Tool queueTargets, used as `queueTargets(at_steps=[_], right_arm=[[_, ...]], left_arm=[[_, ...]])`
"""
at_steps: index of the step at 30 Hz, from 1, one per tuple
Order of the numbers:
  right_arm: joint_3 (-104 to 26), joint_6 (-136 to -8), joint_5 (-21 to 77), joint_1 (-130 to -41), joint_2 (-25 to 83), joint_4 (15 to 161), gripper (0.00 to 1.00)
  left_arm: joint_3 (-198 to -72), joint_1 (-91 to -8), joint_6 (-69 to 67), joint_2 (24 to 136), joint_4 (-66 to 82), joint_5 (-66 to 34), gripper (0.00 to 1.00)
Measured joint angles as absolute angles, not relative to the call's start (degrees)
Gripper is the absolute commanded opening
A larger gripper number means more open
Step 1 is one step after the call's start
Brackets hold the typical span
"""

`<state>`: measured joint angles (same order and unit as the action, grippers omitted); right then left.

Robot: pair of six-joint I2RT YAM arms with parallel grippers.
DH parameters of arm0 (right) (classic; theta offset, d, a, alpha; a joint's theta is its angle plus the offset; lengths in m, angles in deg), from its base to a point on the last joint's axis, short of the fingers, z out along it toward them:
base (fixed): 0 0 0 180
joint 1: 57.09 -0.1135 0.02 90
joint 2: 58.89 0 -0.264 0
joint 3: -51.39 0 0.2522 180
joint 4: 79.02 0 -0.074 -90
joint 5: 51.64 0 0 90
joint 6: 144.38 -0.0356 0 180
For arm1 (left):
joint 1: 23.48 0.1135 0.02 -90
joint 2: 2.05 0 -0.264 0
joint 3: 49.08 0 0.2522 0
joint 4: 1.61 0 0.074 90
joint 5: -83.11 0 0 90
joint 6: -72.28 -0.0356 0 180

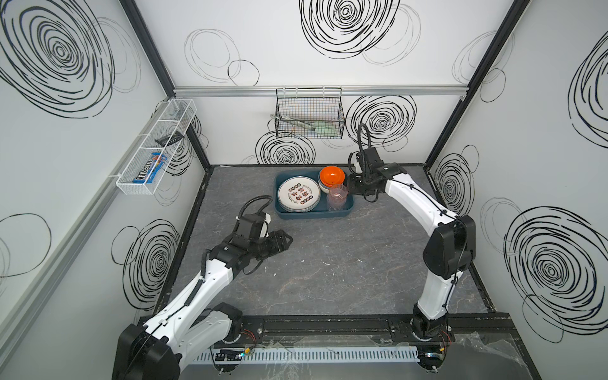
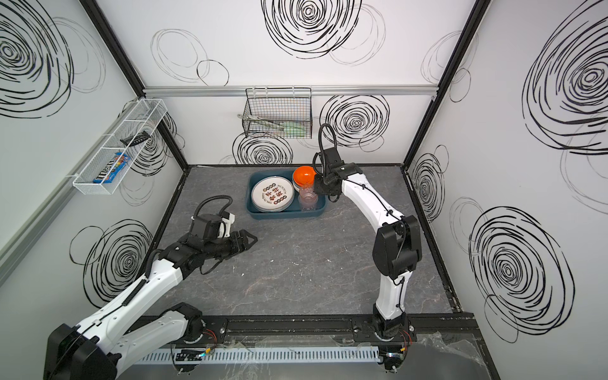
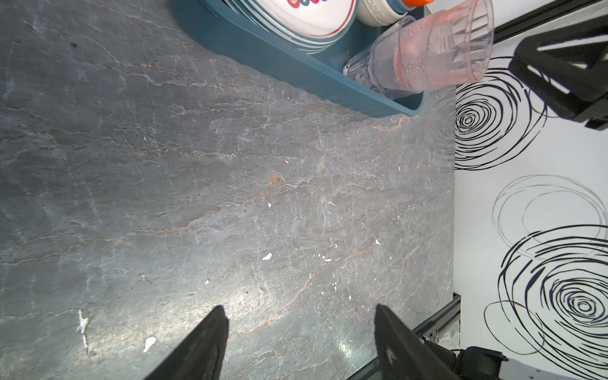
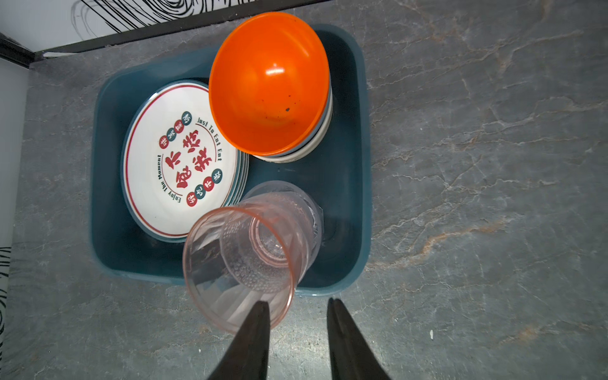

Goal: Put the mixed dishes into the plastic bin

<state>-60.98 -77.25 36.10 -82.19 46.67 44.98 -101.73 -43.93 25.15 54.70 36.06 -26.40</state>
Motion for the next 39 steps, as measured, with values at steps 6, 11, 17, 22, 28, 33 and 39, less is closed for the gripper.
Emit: queueTargets(at_steps=[6, 11, 17, 22, 28, 33, 39], right_arm=[[-52.8, -76.5, 33.0, -81.7, 40.0, 48.2, 0.45], [-45.5, -75.6, 31.5, -81.1, 34.6, 50.8, 0.52], [-35.6, -74.9, 31.6, -78.4, 26.8, 55.6, 0.62], [-26.0, -75.0, 33.8, -75.7, 18.5, 62.7, 0.74], [-22.6, -76.4, 35.7, -70.5, 14.3, 67.6, 0.97], [-21.3, -78.3, 38.4, -65.8, 14.3, 71.4, 0.97], [-15.2, -79.0, 47.4, -64.6, 13.7, 79.8, 0.97]], left_arm=[[-104.3, -43.8, 23.1, 57.3, 36.9, -25.9, 0.80], [-107.3, -41.9, 20.3, 59.9, 37.9, -24.7, 0.83], [-108.6, -38.2, 16.4, 61.1, 38.2, -22.4, 0.96], [-108.7, -33.6, 14.0, 61.2, 38.2, -19.9, 0.96], [-110.1, -29.5, 11.9, 60.2, 37.1, -15.0, 0.96], [-111.5, -24.5, 10.4, 59.6, 33.5, -10.2, 0.96], [-107.4, -22.8, 7.5, 58.9, 21.1, -2.4, 0.96]])
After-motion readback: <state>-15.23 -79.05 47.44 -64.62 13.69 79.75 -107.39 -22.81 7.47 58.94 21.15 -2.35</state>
